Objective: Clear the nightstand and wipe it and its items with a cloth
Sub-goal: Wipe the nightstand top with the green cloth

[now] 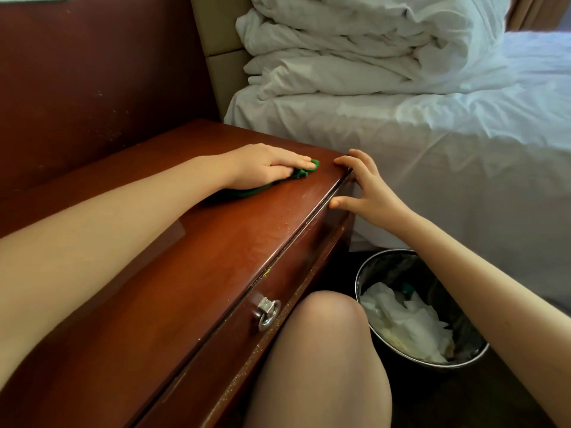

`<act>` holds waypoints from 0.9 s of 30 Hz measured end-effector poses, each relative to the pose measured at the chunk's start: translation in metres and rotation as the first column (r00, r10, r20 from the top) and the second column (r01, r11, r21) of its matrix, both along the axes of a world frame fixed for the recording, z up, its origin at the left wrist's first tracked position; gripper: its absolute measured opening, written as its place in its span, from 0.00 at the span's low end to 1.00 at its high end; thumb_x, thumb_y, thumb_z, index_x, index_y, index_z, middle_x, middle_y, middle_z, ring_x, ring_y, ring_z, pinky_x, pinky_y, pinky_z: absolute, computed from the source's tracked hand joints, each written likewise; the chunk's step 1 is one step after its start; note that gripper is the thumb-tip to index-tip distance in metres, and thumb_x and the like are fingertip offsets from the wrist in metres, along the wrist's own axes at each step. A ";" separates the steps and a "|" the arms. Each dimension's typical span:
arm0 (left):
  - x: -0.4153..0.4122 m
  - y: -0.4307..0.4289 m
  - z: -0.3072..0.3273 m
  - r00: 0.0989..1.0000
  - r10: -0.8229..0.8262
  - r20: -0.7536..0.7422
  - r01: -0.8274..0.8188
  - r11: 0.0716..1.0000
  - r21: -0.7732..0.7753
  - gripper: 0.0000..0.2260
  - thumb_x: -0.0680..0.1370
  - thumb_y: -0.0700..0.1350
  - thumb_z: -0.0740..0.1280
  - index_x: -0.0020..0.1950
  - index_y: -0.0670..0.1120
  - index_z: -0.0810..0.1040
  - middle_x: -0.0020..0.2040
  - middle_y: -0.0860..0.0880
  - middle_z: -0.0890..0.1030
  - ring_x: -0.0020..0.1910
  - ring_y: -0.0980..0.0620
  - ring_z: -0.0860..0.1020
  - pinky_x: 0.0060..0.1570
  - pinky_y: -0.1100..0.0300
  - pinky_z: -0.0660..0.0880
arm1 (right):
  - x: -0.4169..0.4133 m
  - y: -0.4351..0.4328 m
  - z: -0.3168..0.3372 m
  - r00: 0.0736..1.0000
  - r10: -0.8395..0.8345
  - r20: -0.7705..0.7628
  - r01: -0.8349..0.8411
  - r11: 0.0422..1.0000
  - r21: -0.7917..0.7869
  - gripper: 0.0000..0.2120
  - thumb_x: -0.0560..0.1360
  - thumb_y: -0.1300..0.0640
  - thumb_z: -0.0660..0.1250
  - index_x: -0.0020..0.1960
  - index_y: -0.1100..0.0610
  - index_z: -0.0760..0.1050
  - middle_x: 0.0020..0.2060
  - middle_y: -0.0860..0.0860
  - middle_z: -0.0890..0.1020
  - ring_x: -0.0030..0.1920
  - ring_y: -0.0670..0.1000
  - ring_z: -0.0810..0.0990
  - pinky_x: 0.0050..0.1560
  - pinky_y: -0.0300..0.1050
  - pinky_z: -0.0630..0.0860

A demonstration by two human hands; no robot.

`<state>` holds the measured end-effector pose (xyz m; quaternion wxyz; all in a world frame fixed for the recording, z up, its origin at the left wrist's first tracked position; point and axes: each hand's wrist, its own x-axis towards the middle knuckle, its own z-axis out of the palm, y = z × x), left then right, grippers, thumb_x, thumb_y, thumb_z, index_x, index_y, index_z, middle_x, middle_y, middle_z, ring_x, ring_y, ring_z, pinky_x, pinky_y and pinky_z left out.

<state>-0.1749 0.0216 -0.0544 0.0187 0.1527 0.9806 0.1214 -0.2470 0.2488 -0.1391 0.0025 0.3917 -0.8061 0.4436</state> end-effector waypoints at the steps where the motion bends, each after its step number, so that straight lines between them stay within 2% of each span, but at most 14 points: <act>1: 0.000 -0.008 0.000 0.998 0.058 -0.008 -0.058 0.998 0.001 0.18 0.82 0.44 0.58 0.69 0.60 0.69 0.70 0.63 0.66 0.69 0.62 0.63 0.67 0.67 0.56 | 0.001 0.001 0.001 1.000 -0.005 0.001 0.005 1.000 0.005 0.41 0.62 0.42 0.70 0.71 0.55 0.62 0.73 0.54 0.53 0.72 0.53 0.58 0.68 0.44 0.60; 4: -0.007 -0.019 -0.003 0.977 0.208 -0.046 -0.209 0.978 -0.025 0.18 0.82 0.45 0.56 0.69 0.60 0.69 0.72 0.58 0.67 0.71 0.54 0.65 0.69 0.59 0.60 | 0.005 0.001 0.002 1.000 -0.009 -0.002 0.009 1.000 0.006 0.40 0.63 0.42 0.69 0.71 0.55 0.62 0.74 0.54 0.53 0.72 0.52 0.57 0.70 0.46 0.60; 7: -0.018 -0.012 -0.006 0.955 0.278 -0.101 -0.287 0.954 -0.082 0.18 0.82 0.46 0.53 0.70 0.60 0.68 0.72 0.55 0.67 0.71 0.49 0.65 0.67 0.56 0.62 | 0.006 0.002 0.006 1.000 -0.002 -0.002 0.002 1.000 0.032 0.40 0.62 0.42 0.69 0.71 0.55 0.63 0.74 0.54 0.53 0.72 0.52 0.58 0.70 0.47 0.60; 9: -0.026 -0.004 -0.007 0.941 0.312 -0.134 -0.327 0.938 -0.114 0.18 0.82 0.47 0.52 0.70 0.60 0.68 0.72 0.53 0.68 0.70 0.47 0.67 0.66 0.53 0.64 | 0.006 0.003 0.010 1.000 -0.011 -0.020 0.013 0.997 0.072 0.41 0.63 0.40 0.67 0.72 0.54 0.62 0.75 0.54 0.53 0.74 0.54 0.54 0.72 0.50 0.57; 11: -0.030 0.001 -0.006 0.932 0.336 -0.134 -0.353 0.927 -0.127 0.19 0.82 0.47 0.51 0.71 0.59 0.67 0.72 0.51 0.68 0.70 0.45 0.66 0.66 0.53 0.63 | 0.006 0.004 0.012 0.978 -0.042 -0.206 0.086 0.974 0.208 0.43 0.64 0.35 0.61 0.73 0.55 0.61 0.75 0.54 0.54 0.76 0.55 0.46 0.75 0.56 0.46; 13: -0.029 0.002 -0.004 0.934 0.337 -0.116 -0.350 0.928 -0.126 0.18 0.82 0.46 0.52 0.71 0.59 0.67 0.72 0.53 0.68 0.71 0.47 0.65 0.66 0.54 0.61 | 0.005 0.004 0.014 0.909 0.004 -0.417 0.137 0.941 0.308 0.46 0.65 0.29 0.53 0.74 0.58 0.60 0.75 0.53 0.56 0.76 0.55 0.43 0.74 0.54 0.39; 15: -0.023 0.003 -0.002 0.954 0.283 -0.094 -0.292 0.951 -0.101 0.18 0.82 0.46 0.54 0.70 0.60 0.68 0.72 0.56 0.68 0.71 0.50 0.65 0.67 0.57 0.60 | 0.004 0.005 0.015 0.908 0.046 -0.417 0.099 0.943 0.319 0.46 0.66 0.29 0.51 0.75 0.59 0.58 0.75 0.52 0.57 0.76 0.55 0.46 0.75 0.53 0.43; 18: -0.007 0.009 0.001 0.989 0.144 -0.047 -0.146 0.988 -0.044 0.18 0.81 0.45 0.58 0.69 0.60 0.69 0.70 0.61 0.68 0.71 0.57 0.64 0.68 0.62 0.58 | 0.003 0.005 0.018 0.949 0.065 -0.308 0.041 0.945 0.325 0.43 0.67 0.35 0.57 0.76 0.56 0.55 0.76 0.50 0.56 0.76 0.53 0.46 0.75 0.52 0.52; 20: 0.007 0.012 0.002 0.999 0.031 -0.017 -0.032 0.999 -0.016 0.18 0.81 0.43 0.60 0.68 0.61 0.69 0.69 0.63 0.68 0.71 0.60 0.63 0.70 0.63 0.56 | 0.004 0.006 0.017 0.948 0.068 -0.312 0.039 0.945 0.325 0.43 0.67 0.35 0.57 0.76 0.56 0.55 0.76 0.51 0.56 0.76 0.53 0.45 0.74 0.51 0.51; 23: 0.029 0.011 0.003 0.996 -0.082 0.037 0.082 0.997 0.008 0.21 0.81 0.42 0.60 0.65 0.67 0.66 0.66 0.70 0.65 0.70 0.65 0.60 0.72 0.59 0.54 | 0.004 0.006 0.017 0.946 0.070 -0.318 0.044 0.941 0.336 0.43 0.67 0.35 0.56 0.76 0.55 0.55 0.76 0.51 0.55 0.76 0.53 0.45 0.75 0.50 0.50; 27: 0.051 0.007 0.002 0.983 -0.170 0.066 0.168 0.985 0.041 0.21 0.80 0.40 0.61 0.66 0.64 0.66 0.66 0.70 0.65 0.71 0.65 0.59 0.72 0.63 0.54 | 0.006 0.006 0.018 0.945 0.100 -0.311 0.022 0.930 0.367 0.36 0.72 0.39 0.59 0.75 0.53 0.56 0.76 0.51 0.55 0.76 0.54 0.44 0.73 0.50 0.49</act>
